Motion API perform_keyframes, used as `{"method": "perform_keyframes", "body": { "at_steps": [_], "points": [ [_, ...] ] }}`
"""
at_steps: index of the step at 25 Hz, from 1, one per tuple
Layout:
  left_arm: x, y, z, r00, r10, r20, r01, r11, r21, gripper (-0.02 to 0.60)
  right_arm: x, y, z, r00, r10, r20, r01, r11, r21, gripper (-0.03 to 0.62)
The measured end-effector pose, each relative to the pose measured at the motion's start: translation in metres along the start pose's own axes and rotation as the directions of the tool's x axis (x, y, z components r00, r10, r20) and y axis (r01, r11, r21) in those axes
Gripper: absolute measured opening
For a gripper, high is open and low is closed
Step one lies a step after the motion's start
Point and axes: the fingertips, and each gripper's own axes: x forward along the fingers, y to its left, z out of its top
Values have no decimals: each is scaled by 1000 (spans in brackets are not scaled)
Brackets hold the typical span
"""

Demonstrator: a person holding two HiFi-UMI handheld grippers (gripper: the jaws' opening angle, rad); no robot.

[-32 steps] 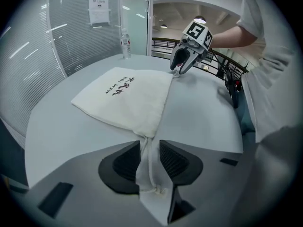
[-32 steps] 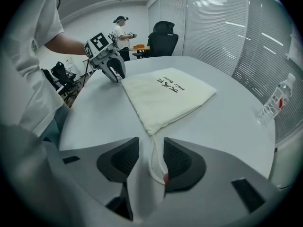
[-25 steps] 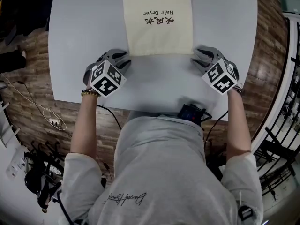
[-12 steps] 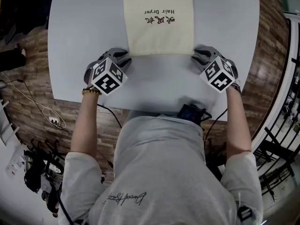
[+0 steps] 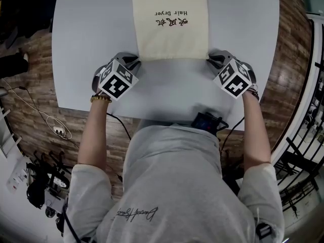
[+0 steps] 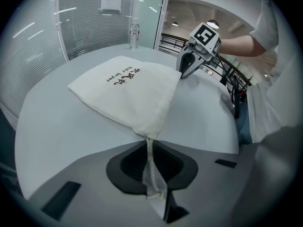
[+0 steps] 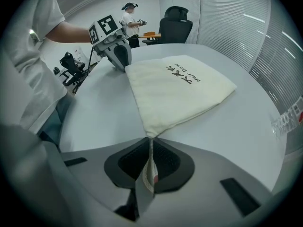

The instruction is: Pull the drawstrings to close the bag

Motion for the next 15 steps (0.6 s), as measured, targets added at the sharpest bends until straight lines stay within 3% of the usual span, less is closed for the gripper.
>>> {"method": "perform_keyframes", "body": {
  "at_steps": [2, 15],
  "points": [
    [1, -3, 0, 1000, -12, -2, 12, 1000, -1, 23, 0, 0, 1, 1000, -3, 1, 3, 1000, 21, 34],
    [2, -4, 1, 999, 30, 19, -30, 1000, 6, 14, 0, -4, 2, 997, -59, 39, 57, 996, 72, 26]
  ]
}}
